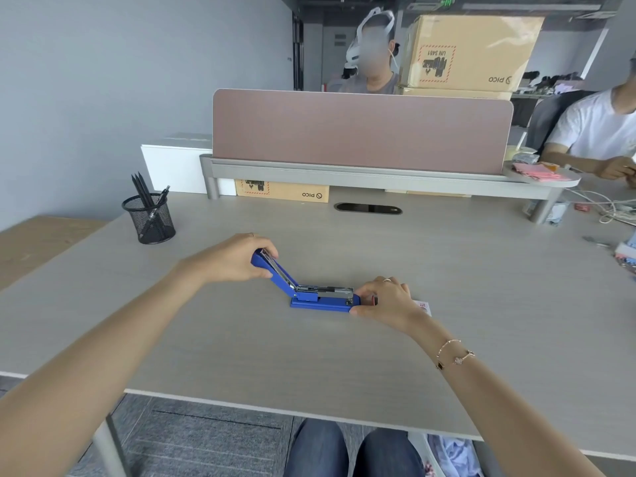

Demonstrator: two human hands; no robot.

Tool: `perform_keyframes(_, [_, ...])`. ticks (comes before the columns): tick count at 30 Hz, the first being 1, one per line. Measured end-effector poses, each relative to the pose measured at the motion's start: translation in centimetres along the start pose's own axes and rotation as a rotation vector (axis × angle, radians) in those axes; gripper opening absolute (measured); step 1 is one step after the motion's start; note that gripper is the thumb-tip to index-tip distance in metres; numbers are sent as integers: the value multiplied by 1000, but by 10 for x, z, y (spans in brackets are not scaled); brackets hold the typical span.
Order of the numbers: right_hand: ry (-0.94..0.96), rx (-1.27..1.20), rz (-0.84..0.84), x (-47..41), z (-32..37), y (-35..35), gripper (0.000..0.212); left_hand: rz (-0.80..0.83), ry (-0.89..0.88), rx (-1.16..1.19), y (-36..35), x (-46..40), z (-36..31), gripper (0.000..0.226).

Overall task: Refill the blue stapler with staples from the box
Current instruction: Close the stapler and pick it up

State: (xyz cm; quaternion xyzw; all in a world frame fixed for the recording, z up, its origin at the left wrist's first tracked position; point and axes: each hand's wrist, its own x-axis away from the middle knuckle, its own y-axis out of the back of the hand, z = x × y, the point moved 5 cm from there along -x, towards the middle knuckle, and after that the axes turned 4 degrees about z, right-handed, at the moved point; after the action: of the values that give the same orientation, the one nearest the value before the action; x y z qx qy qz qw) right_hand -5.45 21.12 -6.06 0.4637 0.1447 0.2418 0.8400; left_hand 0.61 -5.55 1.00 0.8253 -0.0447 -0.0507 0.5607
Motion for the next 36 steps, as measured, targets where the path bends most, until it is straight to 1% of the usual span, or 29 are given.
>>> perform_keyframes(4, [-19, -32, -1, 0, -1, 0, 19, -35, -27, 75, 2, -10, -22, 37])
perform_keyframes(7, [-23, -33, -6, 2, 0, 0, 18, -22, -48, 156, -5, -20, -43, 43])
perform_keyframes(14, [-19, -37, -33, 2, 0, 0, 19, 10, -69, 217, -28, -32, -66, 31])
perform_keyframes(21, [-8, -36, -44, 3, -1, 0, 21, 82, -46, 219, -41, -37, -78, 37])
perform_keyframes(28, [-17, -40, -44, 5, -1, 0, 19, 144, -75, 154, -62, -43, -85, 33])
perform_keyframes(34, [-25, -20, -52, 5, -2, -1, 20, 143, -68, 172, -69, -46, -80, 32])
perform_keyframes(36, [-31, -23, -44, 5, -1, -1, 15, 139, -77, 190, -70, -46, -79, 33])
